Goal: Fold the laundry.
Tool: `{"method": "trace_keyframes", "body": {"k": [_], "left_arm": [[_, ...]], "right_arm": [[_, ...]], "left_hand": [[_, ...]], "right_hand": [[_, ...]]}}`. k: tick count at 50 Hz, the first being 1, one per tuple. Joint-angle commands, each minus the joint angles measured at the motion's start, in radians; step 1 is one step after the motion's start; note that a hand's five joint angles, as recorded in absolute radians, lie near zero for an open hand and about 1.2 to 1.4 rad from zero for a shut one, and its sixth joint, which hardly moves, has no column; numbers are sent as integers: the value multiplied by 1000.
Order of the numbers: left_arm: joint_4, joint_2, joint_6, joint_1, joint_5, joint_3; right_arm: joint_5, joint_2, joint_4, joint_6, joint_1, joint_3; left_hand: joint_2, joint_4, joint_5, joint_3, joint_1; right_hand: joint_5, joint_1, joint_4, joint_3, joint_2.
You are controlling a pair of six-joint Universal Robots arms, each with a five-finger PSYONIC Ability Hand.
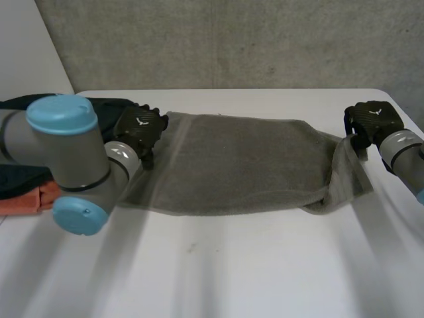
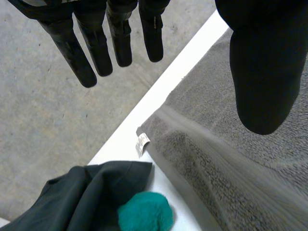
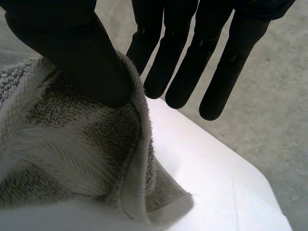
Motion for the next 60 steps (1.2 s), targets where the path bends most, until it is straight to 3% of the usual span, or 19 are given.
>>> {"method": "trace_keyframes", "body": {"k": [1, 4, 9, 13, 17, 37, 39, 43, 49, 55, 60], "left_arm": [[-158, 66, -4, 57, 33, -6], [-208, 66, 13, 80, 80, -6], [-222, 20, 72, 184, 231, -67], [-208, -14, 125, 243, 315, -87], [-206, -39, 140, 252, 340, -84], [-157, -152, 235, 226, 311, -46], [-157, -161, 240, 222, 305, -32], [-157, -163, 235, 205, 295, 0], [-163, -86, 166, 174, 230, 22], [-147, -5, 113, 151, 226, -20], [-140, 59, 105, 153, 214, -46]], "right_arm": [[-22, 10, -1, -2, 3, 4], [-22, 13, -1, -5, 5, 6], [-22, 16, -1, -19, 12, 10], [-22, 16, -3, -27, 17, 15], [-22, 20, -6, -34, 18, 21], [-23, 30, -7, -54, 20, 30], [-23, 30, -7, -54, 20, 32], [-25, 27, -7, -51, 20, 36], [-22, 0, 20, -53, 20, 44], [-28, -40, 80, -53, 25, 16], [-20, 42, 120, -42, 57, -130]], "left_hand": [[-23, -13, -10, -23, -23], [71, 81, 84, 70, 71], [279, 289, 292, 279, 279], [300, 310, 313, 300, 300], [300, 310, 313, 300, 300], [268, 278, 281, 267, 268], [343, 353, 357, 343, 344], [1041, 1051, 1054, 1041, 1041], [1042, 1052, 1056, 1042, 1042], [1042, 1052, 1056, 1042, 1042], [1042, 1052, 1056, 1042, 1042]], "right_hand": [[235, 265, 201, 210, 220], [235, 265, 201, 210, 220], [235, 265, 201, 210, 220], [235, 265, 201, 210, 220], [235, 265, 201, 210, 220], [235, 265, 201, 210, 220], [235, 265, 201, 210, 220], [235, 265, 201, 210, 220], [235, 265, 201, 210, 220], [235, 265, 201, 210, 220], [235, 265, 201, 210, 220]]}}
